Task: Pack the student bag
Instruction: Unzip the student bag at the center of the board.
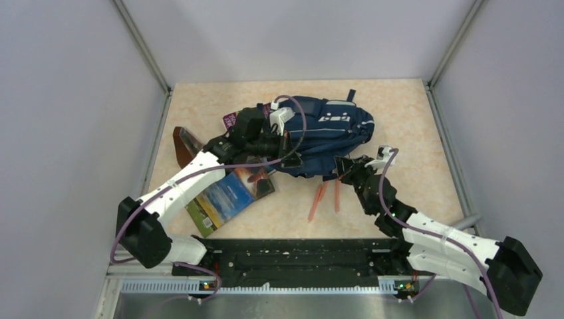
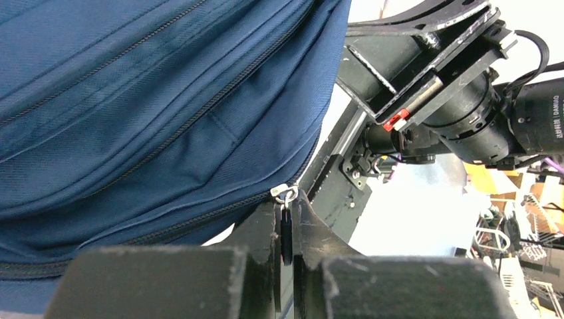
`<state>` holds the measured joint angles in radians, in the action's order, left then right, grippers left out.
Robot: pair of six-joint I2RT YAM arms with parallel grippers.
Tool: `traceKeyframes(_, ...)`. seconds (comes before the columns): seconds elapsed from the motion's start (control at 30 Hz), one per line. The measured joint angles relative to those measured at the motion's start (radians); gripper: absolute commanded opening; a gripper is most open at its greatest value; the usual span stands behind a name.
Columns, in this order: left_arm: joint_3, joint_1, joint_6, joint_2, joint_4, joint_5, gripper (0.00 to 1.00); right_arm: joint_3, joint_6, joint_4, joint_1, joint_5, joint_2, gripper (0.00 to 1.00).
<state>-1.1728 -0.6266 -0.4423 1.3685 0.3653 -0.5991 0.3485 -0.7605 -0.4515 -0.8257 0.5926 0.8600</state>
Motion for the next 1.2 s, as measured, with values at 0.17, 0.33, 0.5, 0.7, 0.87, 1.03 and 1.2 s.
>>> traceKeyframes(0.17, -0.021, 0.026, 0.042, 0.002, 0.049, -0.019, 0.00, 0.000, 0.037, 0.020, 0.004, 0.016, -0.026, 0.00)
traceKeyframes(0.33, -0.038, 0.037, 0.085, 0.014, 0.089, -0.021, 0.00, -0.001, 0.077, 0.034, 0.004, 0.037, -0.036, 0.00)
traceKeyframes(0.5, -0.042, 0.038, 0.127, 0.022, 0.127, 0.008, 0.00, -0.001, 0.132, 0.049, 0.014, 0.066, -0.043, 0.00)
traceKeyframes(0.7, -0.082, 0.038, 0.150, 0.096, 0.137, 0.012, 0.00, -0.001, 0.167, 0.114, 0.064, 0.124, -0.084, 0.00)
traceKeyframes(0.87, -0.135, 0.038, 0.161, 0.177, 0.153, -0.010, 0.00, -0.003, 0.193, 0.176, 0.070, 0.189, -0.145, 0.00)
traceKeyframes(1.03, -0.151, 0.034, 0.185, 0.209, 0.156, 0.000, 0.00, -0.031, 0.200, 0.212, 0.070, 0.219, -0.221, 0.00)
traceKeyframes(1.2, -0.151, 0.024, 0.212, 0.215, 0.172, 0.024, 0.00, -0.042, 0.199, 0.239, 0.070, 0.214, -0.276, 0.00)
